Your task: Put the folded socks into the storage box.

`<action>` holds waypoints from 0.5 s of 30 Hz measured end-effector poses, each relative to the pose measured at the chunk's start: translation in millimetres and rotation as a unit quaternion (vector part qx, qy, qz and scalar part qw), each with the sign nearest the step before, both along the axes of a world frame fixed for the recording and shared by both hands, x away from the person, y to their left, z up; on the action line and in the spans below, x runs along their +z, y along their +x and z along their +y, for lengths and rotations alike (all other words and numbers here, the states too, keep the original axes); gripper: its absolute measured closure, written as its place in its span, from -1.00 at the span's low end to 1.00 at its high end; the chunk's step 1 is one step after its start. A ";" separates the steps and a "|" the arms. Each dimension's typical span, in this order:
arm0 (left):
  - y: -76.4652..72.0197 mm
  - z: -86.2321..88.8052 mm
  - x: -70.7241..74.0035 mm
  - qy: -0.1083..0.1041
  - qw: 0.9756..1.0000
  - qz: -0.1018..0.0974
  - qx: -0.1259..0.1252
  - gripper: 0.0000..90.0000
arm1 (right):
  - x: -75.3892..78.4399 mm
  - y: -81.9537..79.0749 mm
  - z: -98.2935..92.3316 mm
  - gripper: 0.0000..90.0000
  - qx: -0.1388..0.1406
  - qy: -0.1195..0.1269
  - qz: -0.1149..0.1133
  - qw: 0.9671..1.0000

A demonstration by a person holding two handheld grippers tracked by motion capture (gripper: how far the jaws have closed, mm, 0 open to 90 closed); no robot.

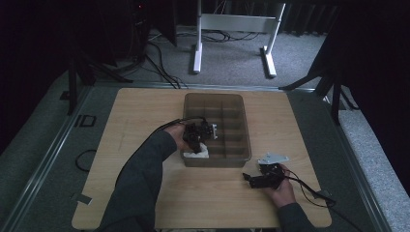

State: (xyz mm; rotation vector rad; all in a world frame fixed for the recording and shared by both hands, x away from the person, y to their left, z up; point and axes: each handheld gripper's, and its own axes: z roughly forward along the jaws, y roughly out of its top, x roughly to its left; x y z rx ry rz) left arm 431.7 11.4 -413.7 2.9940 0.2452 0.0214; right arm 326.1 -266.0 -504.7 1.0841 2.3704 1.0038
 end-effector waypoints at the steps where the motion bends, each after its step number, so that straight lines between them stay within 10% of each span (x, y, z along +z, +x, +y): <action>1: 0.0 0.1 -0.5 -0.001 1.000 0.000 0.001 1.00 | 0.0 0.0 0.0 -0.71 0.000 0.000 0.000 1.000; 15: 1.0 -0.8 -13.9 0.025 1.000 0.004 0.001 1.00 | 0.0 0.0 0.0 -0.71 0.000 0.000 0.000 1.000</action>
